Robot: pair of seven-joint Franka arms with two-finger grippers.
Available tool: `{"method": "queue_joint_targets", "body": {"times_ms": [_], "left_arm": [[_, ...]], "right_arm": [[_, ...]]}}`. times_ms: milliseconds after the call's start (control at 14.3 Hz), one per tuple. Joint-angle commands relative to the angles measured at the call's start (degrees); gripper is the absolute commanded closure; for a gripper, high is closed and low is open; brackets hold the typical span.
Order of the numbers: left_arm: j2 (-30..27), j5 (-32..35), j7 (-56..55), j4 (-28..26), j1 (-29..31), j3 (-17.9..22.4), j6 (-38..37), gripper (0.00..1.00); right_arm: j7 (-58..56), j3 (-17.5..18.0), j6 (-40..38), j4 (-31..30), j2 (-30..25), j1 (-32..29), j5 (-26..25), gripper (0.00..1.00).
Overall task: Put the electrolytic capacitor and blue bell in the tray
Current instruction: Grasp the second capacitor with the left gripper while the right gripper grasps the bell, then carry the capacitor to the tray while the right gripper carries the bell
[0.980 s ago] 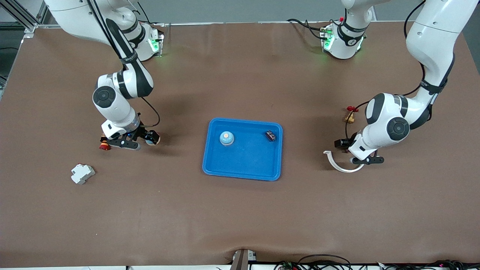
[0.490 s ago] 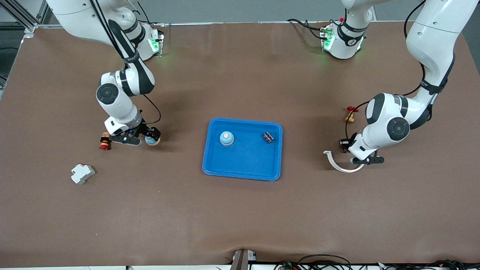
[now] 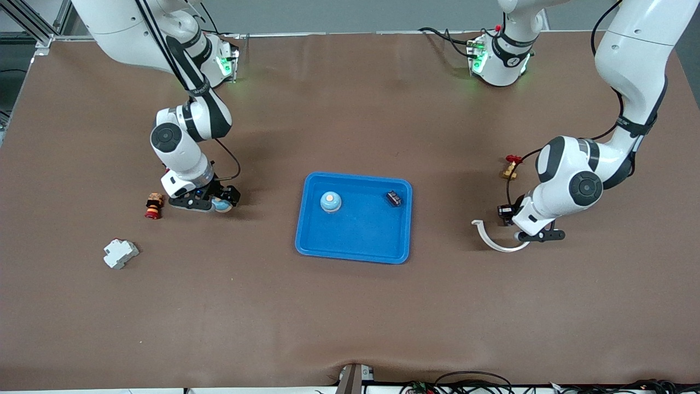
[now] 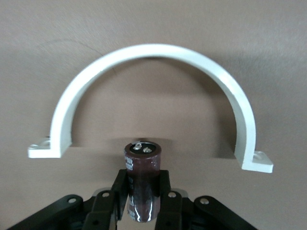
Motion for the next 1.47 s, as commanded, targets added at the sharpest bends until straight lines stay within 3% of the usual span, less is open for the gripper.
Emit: {"method": "queue_joint_targets", "body": {"times_ms": [0, 70, 210, 350, 490, 630, 840, 1120, 1401], "left_arm": [[-1.39, 0.23, -0.59, 5.14, 0.15, -0.67, -7.7, 0.95], [-1.39, 0.05, -0.67, 7.68, -0.11, -0.84, -10.25, 0.95], [-1.3, -0.13, -3.3, 13.82, -0.55, -1.98, -17.88, 0.95], [-0.69, -2.66, -7.24, 21.12, -0.9, -4.26, -24.57, 0.95], [-0.77, -4.6, -14.0, 26.05, -4.05, -4.36, -27.58, 0.95], [-1.03, -5.4, -22.61, 28.97, -7.31, -4.36, -29.52, 0.95], [-0.6, -6.72, -37.01, 31.25, -13.72, -4.36, -29.26, 0.95], [4.23, -6.63, -51.36, 35.83, -21.46, -4.27, -25.85, 0.95], [8.71, -6.02, -59.28, 35.66, -26.38, -3.92, -18.29, 0.95]], "right_arm": [[0.45, 0.18, 0.4, -0.04, 0.08, 0.21, 0.16, 0.0], [0.36, 0.1, 0.31, -0.04, 0.08, 0.3, 0.16, 0.01], [0.18, 0.1, -0.13, -0.04, 0.08, 0.74, 0.16, 0.44], [0.36, 0.19, -0.3, -0.04, 0.08, 0.74, 0.16, 0.98], [2.28, 0.36, -0.31, 0.14, -0.01, 0.65, 0.25, 1.0], [5.7, 2.81, -4.32, 2.15, -0.97, 0.66, 0.25, 1.0], [14.65, 7.29, -14.25, 9.43, -1.77, 0.66, 0.34, 1.0], [25.12, 12.13, -21.99, 20.59, -0.11, 0.83, 0.42, 1.0], [33.04, 12.75, -25.88, 32.46, 7.0, 3.55, 0.42, 1.0]]}}
